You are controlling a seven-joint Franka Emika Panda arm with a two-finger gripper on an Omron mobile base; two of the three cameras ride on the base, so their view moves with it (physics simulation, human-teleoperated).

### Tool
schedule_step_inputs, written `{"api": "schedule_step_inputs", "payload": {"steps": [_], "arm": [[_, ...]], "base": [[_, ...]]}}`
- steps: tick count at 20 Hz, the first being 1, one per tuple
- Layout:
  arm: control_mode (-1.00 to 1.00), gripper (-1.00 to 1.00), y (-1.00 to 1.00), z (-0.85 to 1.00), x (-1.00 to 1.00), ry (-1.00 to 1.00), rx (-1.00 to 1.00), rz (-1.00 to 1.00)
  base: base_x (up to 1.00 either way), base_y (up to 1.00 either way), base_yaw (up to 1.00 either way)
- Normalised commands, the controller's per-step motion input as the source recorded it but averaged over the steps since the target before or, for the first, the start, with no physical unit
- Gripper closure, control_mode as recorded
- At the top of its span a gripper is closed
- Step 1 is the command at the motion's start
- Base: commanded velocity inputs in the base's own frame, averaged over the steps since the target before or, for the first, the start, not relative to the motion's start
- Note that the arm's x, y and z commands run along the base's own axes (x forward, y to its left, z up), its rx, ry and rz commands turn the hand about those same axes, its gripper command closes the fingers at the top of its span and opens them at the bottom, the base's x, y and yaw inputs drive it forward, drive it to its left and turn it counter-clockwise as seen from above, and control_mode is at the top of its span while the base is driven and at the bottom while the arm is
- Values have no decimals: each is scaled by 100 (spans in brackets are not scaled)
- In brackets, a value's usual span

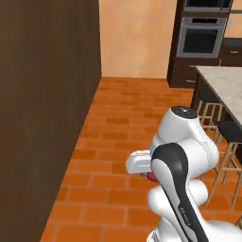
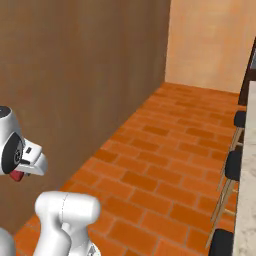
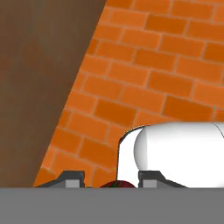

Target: Take the strawberry from the fridge and place it on top of the pancake, located on the dining counter.

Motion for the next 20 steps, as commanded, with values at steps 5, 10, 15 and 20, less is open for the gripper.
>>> {"api": "schedule_step_inputs", "payload": {"steps": [5,10,15,20], "arm": [[100,100,0,0,0,0,0,0],[100,100,0,0,0,0,0,0],[100,100,0,0,0,0,0,0],[100,100,0,0,0,0,0,0]], "base": [[78,1,-63],[94,27,-64],[100,42,-61],[76,28,-70]]}}
